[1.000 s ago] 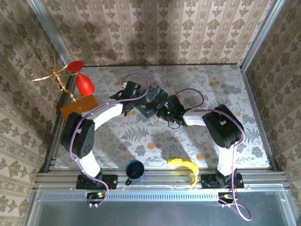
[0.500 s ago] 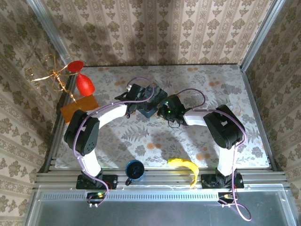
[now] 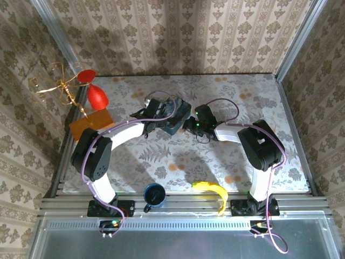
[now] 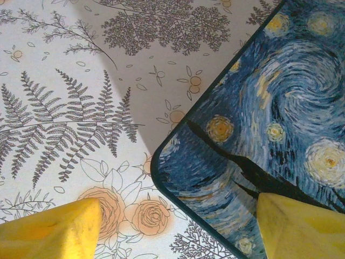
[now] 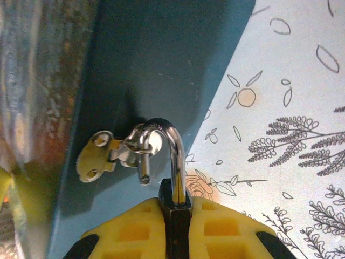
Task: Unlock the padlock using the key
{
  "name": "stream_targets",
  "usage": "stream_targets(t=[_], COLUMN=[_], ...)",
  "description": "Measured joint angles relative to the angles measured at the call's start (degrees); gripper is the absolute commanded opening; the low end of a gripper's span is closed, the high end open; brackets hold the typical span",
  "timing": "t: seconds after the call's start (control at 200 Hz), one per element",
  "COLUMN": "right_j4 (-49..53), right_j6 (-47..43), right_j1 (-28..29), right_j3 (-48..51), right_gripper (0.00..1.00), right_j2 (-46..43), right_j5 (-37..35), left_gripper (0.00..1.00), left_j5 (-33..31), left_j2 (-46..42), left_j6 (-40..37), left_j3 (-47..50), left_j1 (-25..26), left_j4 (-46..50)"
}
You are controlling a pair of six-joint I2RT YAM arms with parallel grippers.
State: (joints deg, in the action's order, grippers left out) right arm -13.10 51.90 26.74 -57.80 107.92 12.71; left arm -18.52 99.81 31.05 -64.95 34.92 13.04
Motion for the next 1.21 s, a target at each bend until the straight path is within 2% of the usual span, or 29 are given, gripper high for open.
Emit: stream_targets(t=[0.31,0.585,0.875,1.045,1.206], right_j4=[1.5,-3.7,-15.9,-22.6,-36.8], right_j6=[-3.3,0.7,4.3,7.3,16.2], right_j1=[-2.9,-3.7,-9.3,-11.5,-12.5], right_j3=[-0.4,-0.5,1.5,5.4,6.8], right_gripper=[0.00,0.00,0.00,0.00,0.01], right_j2=[-0.2,2.9,4.5,4.7,9.8], right_j5=[3.2,4.4,19.3,25.2,29.9], left_gripper=[0.73,0.73,0.72,0.72,0.73], left_j5=[0.0,0.0,0.3,0.7,0.7], left_j2=[-0.2,-0.2,-0.2,-0.4,-0.6], left_j6=[0.0,0.0,0.0,0.0,0.0], left_j3=[0.1,0.1,0.1,0.4,0.4], left_j1=[0.0,0.0,-0.1,-0.1,-0.4], left_j4=[0.0,0.0,-0.2,-0.2,0.2])
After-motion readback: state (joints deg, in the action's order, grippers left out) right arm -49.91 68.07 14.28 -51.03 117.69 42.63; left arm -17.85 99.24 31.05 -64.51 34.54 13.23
